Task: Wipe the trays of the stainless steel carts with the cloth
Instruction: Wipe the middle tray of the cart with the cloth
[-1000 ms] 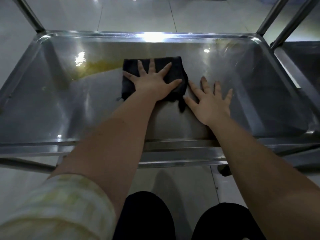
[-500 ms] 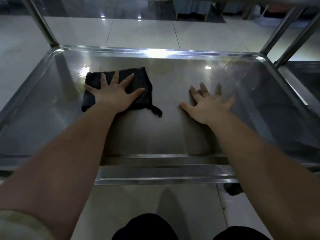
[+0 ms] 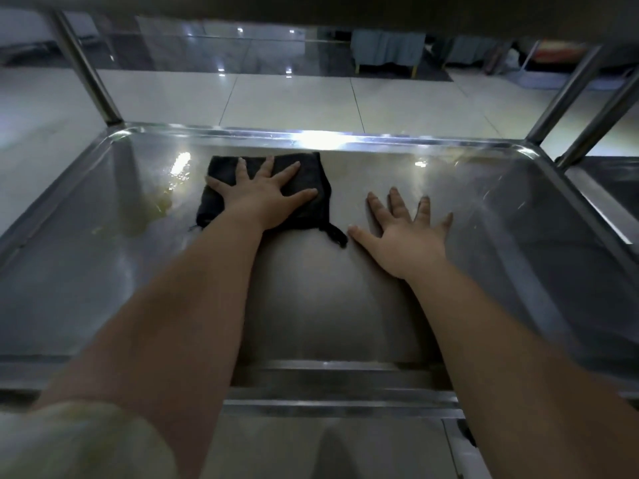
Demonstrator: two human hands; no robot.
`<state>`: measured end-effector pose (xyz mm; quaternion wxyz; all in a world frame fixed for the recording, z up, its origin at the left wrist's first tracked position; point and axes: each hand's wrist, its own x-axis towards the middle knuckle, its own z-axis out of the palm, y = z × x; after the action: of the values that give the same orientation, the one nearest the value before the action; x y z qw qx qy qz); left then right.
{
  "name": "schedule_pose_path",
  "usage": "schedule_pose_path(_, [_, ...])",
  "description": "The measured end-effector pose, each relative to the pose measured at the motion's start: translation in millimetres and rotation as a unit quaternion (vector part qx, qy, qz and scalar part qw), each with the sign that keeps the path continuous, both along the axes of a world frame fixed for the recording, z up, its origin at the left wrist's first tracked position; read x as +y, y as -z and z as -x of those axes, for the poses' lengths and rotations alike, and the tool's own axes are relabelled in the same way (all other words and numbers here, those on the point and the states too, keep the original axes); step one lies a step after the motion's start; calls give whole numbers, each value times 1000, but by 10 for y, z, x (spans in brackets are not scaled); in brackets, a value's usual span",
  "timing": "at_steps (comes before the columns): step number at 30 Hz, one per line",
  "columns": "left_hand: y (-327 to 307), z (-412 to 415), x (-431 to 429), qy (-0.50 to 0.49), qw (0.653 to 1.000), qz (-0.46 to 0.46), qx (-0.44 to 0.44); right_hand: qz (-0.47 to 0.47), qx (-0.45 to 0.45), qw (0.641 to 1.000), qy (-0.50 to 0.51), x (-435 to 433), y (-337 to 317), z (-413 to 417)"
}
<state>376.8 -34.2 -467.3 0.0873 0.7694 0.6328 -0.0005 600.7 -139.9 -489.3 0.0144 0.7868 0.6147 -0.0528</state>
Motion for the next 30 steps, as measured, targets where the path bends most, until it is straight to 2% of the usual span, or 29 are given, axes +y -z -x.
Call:
schedule_pose_path(6, [3,-542,56,64,998,-6,-3,4,12,1000,-1,8,-11,-50])
schedule_pose_path(9, [26,-216,84,66,998,-17,-11,-1,20,1000,-1,4,-18,-58])
schedule_pose_path(14, [16,829,250,-20,1000,-4,10,-4,4,1000,9,15,6,-13])
schedule_pose_path(16, [-20,918,310,-31,999,23,12,-5,-3,1000,8,27,21,9])
schedule_pose_path(21, [-77,452,315,-85,996,37,19,-8,-4,1000,6,43,49,17])
schedule_pose_path(27, [-34,-625,-21,36,999,-2,26,-6,3,1000,4,46,45,0])
schedule_pose_path(30, [-10,-751,-95,42,999,-6,16,-6,11,1000,5,36,10,-43])
